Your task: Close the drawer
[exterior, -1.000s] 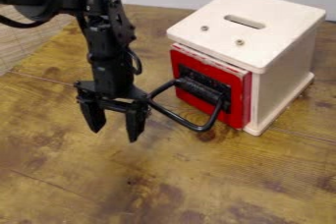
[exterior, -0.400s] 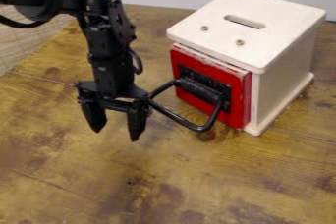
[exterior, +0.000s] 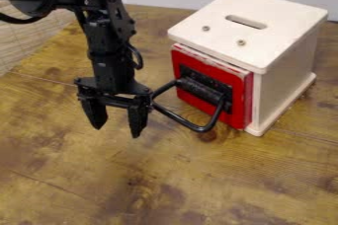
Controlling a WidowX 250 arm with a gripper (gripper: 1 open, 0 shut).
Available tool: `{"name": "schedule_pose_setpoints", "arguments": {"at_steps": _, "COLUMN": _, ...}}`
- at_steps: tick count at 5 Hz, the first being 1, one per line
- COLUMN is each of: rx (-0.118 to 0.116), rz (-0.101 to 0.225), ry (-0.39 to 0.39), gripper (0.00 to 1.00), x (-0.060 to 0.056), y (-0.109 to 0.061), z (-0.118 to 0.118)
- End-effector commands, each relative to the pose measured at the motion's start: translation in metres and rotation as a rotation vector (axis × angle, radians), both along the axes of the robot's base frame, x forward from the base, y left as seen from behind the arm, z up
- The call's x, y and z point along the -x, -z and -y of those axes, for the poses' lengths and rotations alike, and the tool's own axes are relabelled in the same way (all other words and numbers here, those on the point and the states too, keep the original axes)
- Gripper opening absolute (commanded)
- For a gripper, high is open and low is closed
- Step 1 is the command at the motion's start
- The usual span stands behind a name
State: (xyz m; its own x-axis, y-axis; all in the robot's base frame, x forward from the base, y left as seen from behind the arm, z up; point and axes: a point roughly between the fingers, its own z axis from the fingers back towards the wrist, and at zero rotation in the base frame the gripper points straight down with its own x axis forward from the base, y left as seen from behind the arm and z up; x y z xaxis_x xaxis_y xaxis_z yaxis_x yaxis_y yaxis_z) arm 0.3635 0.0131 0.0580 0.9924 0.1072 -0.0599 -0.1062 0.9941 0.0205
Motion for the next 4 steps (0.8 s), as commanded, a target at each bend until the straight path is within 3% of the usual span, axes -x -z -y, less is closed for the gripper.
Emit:
{"name": "schedule_pose_setpoints", "arguments": {"at_steps": 1, "rx": -0.002, "rz": 0.123, "ry": -0.005, "gripper": 1.0, "x": -0.0118, "y": -0.0406, "z": -0.0008}}
{"name": "schedule_pose_setpoints", "arguments": {"at_steps": 4, "rx": 0.015, "rz": 0.143, "ry": -0.006, "gripper": 1.0, "x": -0.0156, "y": -0.0475, "z": 0.0034}}
